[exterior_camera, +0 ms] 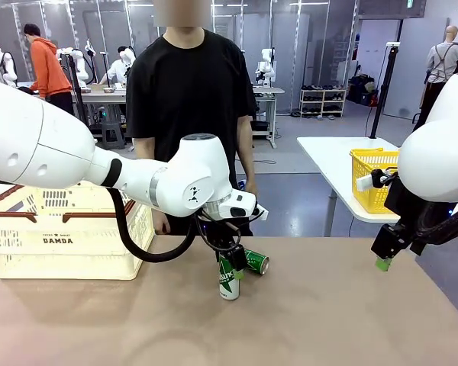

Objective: Place the drinks into the Shopping basket.
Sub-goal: Pick up one drink and place it into the Shopping basket.

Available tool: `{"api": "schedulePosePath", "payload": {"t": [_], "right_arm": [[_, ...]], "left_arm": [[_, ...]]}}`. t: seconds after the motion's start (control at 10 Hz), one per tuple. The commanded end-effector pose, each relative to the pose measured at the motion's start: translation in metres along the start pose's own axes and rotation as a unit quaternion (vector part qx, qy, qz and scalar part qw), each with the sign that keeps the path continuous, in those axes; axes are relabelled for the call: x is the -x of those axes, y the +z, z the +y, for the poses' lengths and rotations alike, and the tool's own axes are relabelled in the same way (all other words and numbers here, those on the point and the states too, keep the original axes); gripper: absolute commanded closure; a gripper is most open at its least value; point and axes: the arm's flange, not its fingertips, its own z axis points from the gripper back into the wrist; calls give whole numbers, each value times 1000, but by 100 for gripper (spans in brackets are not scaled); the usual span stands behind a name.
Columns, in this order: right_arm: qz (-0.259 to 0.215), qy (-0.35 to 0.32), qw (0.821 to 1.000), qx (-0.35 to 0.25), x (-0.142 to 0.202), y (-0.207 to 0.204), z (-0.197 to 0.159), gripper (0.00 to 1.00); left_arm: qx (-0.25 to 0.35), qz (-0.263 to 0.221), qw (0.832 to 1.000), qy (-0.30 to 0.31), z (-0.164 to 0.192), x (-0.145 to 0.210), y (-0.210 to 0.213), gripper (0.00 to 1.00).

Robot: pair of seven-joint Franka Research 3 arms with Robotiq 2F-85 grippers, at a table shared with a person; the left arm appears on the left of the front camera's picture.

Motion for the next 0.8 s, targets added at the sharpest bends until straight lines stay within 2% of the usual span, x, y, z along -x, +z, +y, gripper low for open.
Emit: {"api": "schedulePosePath", "payload": {"t": [0.0,0.7], "right_arm": [[1,6,1000,0,0,1,-1,0],[1,6,1000,0,0,1,-1,0]], "left_arm": [[-1,10,1000,-9,3,-2,1,33],[-16,20,1000,-8,-3,3,7,100]]}}
